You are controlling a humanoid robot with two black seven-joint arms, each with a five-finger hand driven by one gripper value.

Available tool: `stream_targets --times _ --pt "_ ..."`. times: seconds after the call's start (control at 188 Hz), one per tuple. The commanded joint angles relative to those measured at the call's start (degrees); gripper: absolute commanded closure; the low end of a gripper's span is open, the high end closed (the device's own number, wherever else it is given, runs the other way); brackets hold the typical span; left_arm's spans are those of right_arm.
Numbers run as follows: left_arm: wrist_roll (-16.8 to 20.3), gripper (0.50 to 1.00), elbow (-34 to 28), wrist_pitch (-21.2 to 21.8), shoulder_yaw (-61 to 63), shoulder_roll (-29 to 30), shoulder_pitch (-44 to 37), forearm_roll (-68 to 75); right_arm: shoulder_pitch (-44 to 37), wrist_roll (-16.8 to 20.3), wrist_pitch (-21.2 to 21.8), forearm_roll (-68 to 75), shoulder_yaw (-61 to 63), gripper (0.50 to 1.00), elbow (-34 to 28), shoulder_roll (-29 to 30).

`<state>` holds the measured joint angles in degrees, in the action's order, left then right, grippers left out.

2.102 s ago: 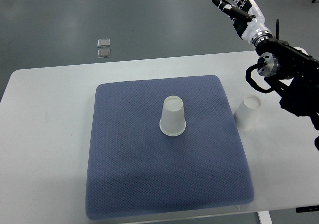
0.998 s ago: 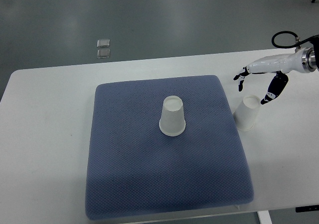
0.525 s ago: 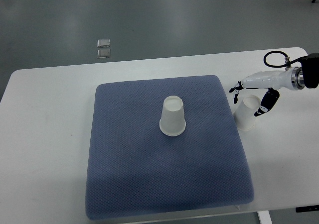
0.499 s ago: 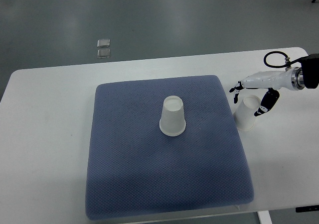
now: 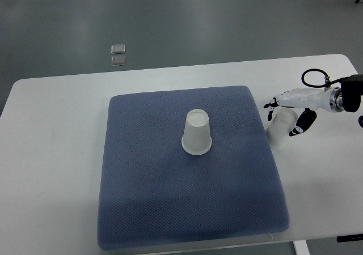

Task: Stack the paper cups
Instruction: 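Close the right hand fingers around the paper cup, then lift the cup and carry it over the cup on the mat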

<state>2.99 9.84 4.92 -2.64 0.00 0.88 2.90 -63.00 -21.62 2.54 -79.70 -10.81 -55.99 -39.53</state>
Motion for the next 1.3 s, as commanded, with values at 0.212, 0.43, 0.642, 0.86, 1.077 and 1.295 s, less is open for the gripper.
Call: stream_targets --times 0.212,0.43,0.642,0.86,1.077,1.295 --pt "0.0 0.500 0.0 0.0 0.0 0.0 0.0 0.0 2.3 -0.2 -1.2 0.0 0.1 0.673 1.7 1.0" --pt "0.0 0.500 0.0 0.0 0.0 0.0 0.0 0.0 2.7 -0.3 -1.2 0.1 0.0 0.787 2.4 1.9" --pt "0.0 0.500 0.0 0.0 0.0 0.0 0.0 0.0 2.4 -0.3 -1.1 0.2 0.1 0.836 2.5 2.0" --pt "0.0 0.500 0.0 0.0 0.0 0.0 0.0 0.0 1.7 -0.3 -0.9 0.9 0.3 0.834 2.5 1.9" --pt "0.0 0.500 0.0 0.0 0.0 0.0 0.0 0.0 -0.5 -0.4 -0.2 0.8 0.3 0.832 2.4 1.7" --pt "0.0 0.500 0.0 0.0 0.0 0.0 0.0 0.0 -4.3 -0.4 2.1 0.9 0.3 0.830 1.8 1.7"
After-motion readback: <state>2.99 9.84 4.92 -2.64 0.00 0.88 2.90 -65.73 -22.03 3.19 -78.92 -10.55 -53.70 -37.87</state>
